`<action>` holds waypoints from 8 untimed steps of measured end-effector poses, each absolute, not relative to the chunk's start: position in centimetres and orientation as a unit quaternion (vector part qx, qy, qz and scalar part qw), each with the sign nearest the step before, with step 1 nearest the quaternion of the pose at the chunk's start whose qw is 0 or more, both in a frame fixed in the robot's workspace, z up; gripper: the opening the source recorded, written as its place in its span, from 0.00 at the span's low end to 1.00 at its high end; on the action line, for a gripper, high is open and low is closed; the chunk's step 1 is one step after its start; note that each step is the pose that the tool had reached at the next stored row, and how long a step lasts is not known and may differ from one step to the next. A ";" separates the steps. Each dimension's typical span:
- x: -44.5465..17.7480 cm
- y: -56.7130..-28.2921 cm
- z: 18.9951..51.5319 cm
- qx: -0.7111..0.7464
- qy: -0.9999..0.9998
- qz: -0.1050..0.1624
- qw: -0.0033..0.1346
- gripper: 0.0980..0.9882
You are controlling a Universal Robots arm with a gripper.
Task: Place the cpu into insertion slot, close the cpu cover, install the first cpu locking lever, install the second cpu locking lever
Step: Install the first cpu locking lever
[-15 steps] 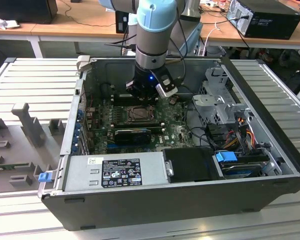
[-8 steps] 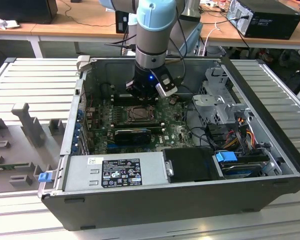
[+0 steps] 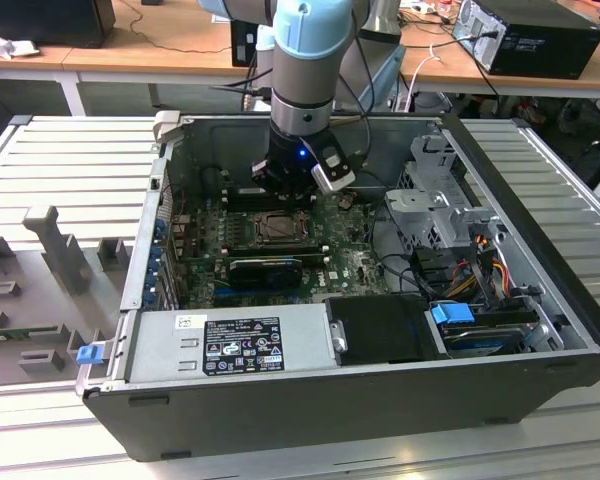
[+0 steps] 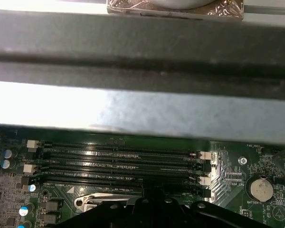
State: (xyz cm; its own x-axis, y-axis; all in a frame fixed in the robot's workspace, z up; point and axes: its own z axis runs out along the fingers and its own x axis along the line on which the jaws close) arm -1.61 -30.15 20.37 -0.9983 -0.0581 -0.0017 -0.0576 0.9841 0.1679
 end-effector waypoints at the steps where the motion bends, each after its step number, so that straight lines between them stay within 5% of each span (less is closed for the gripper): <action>1: -1.6 -30.1 20.3 0.029 -0.996 -0.083 0.002 0.01; 8: -1.6 -30.1 20.3 0.029 -0.996 -0.079 0.002 0.01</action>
